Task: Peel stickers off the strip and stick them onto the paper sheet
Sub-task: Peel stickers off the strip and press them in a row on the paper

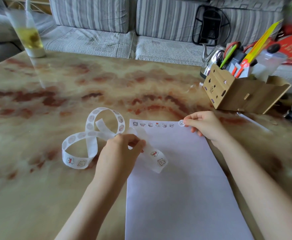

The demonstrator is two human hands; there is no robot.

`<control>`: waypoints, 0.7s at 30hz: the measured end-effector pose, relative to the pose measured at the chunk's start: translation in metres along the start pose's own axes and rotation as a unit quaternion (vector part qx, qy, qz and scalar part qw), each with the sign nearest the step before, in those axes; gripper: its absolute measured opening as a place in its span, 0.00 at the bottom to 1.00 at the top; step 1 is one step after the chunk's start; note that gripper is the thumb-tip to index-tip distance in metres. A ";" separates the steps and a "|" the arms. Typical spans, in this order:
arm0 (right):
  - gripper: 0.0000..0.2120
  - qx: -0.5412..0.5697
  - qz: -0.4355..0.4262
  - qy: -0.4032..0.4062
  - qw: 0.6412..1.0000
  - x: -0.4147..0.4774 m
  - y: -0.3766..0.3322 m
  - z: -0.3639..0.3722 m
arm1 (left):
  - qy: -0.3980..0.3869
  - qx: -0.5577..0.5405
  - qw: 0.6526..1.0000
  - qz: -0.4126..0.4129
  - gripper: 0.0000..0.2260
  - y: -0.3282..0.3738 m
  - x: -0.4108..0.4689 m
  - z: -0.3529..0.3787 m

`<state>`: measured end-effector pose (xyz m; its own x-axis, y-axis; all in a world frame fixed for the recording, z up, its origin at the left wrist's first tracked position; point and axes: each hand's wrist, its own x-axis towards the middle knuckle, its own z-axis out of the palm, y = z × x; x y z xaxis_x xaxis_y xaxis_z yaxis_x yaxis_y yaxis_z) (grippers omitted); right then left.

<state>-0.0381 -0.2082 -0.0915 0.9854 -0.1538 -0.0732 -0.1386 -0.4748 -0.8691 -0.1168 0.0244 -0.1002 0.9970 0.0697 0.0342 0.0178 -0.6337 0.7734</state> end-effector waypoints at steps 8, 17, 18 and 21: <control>0.05 -0.019 0.013 -0.006 1.000 0.005 0.002 0.004 | -0.011 0.016 1.000 -0.004 0.09 -0.003 0.001 0.002; 0.04 -0.023 0.003 -0.004 1.000 0.008 0.008 0.007 | -0.018 0.015 1.000 0.001 0.09 -0.004 0.001 0.002; 0.04 -0.026 0.002 -0.006 1.000 0.009 0.008 0.007 | -0.018 0.015 1.000 0.001 0.09 -0.004 0.001 0.001; 0.03 -0.036 -0.001 -0.014 0.999 0.009 0.008 0.007 | -0.017 0.012 1.000 0.000 0.09 -0.004 0.001 0.001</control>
<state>-0.0296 -0.2073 -0.1021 0.9879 -0.1294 -0.0852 -0.1420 -0.5371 -0.8315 -0.1159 0.0259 -0.1040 0.9990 0.0438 0.0123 0.0192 -0.6523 0.7577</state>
